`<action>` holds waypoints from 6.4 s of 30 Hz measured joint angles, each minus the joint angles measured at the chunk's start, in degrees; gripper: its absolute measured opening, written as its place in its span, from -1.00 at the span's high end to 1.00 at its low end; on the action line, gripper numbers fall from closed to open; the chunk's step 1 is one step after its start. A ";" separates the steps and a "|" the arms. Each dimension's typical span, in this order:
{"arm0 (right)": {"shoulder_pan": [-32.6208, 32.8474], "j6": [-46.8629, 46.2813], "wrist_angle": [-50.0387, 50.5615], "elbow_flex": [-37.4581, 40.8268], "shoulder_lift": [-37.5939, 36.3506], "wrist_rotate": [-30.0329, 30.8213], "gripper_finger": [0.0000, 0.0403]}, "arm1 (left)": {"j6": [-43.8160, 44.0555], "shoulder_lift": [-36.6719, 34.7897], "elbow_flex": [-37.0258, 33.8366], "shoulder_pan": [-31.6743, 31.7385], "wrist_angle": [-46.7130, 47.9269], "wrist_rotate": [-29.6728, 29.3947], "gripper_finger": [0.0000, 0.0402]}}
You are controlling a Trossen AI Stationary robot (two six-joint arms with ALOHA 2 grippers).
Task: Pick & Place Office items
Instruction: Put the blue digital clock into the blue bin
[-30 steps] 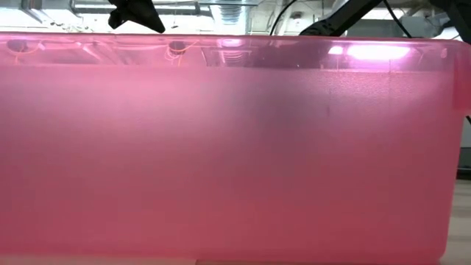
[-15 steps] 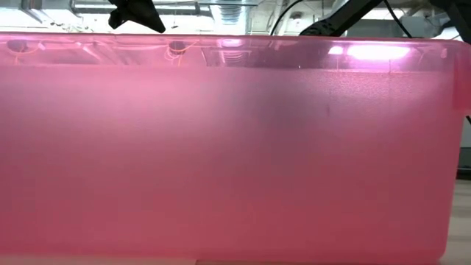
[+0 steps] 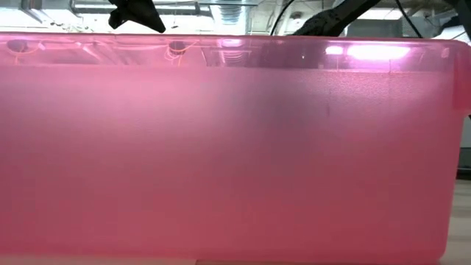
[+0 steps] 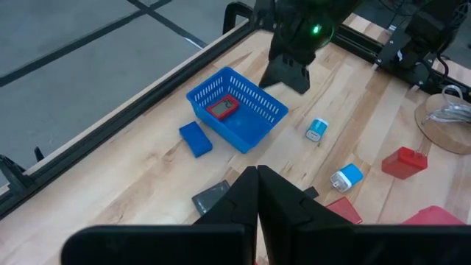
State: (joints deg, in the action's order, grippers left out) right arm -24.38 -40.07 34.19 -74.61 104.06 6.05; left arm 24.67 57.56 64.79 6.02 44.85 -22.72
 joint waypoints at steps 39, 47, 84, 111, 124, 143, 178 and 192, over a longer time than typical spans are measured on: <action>-0.71 -1.79 -2.58 0.00 0.29 -1.75 1.00 | -0.68 0.02 0.00 -0.55 -2.31 0.02 1.00; -0.76 -1.99 -0.95 0.00 0.32 -2.03 1.00 | -0.85 0.02 0.00 -0.55 -2.33 0.02 1.00; 0.76 -3.94 -1.78 0.04 4.01 -0.93 1.00 | -0.83 0.02 0.00 -0.55 -2.46 0.03 1.00; -3.15 -4.90 -7.29 0.00 3.99 2.85 1.00 | -0.72 0.02 0.00 -0.55 -2.44 0.02 1.00; -2.91 -4.48 -4.26 0.00 3.99 3.01 1.00 | -0.64 0.02 0.00 -0.55 -2.44 0.02 1.00; -1.91 -4.98 -4.45 0.00 3.91 4.58 1.00 | -0.57 0.02 0.00 -0.55 -2.44 0.02 1.00; 9.92 0.17 -3.58 -0.02 -46.48 10.83 0.58 | 3.62 35.54 0.40 20.19 -10.15 9.96 -0.06; 10.54 -1.95 -0.06 0.00 -53.11 10.72 0.38 | 7.54 52.72 17.43 20.65 -3.26 12.22 -0.25</action>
State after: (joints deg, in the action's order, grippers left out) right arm -13.85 -42.02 34.14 -74.61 50.95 16.78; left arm 32.21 110.28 82.23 26.67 41.59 -10.50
